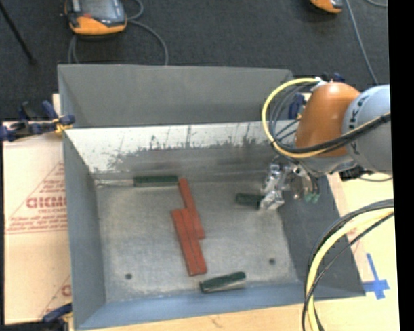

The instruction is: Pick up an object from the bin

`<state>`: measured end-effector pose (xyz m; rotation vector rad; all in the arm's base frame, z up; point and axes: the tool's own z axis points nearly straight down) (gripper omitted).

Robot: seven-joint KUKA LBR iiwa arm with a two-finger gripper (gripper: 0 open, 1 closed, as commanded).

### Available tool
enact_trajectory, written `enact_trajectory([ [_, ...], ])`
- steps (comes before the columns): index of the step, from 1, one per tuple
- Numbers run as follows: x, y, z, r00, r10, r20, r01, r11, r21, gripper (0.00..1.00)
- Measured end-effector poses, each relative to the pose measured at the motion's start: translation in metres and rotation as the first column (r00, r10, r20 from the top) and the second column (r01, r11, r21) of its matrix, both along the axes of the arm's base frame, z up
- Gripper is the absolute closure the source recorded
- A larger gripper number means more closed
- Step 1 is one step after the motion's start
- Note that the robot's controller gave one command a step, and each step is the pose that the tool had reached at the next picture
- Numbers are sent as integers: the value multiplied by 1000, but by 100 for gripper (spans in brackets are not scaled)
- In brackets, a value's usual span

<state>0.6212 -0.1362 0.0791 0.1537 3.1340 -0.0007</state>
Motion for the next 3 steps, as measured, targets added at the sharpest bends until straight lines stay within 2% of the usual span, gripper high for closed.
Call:
enact_trajectory([
  [1,8,-26,96,983,183,1,-183,983,-3,100],
  [2,8,-26,96,983,184,1,-184,983,-2,100],
  [3,34,-19,153,984,178,1,-178,984,-2,100],
])
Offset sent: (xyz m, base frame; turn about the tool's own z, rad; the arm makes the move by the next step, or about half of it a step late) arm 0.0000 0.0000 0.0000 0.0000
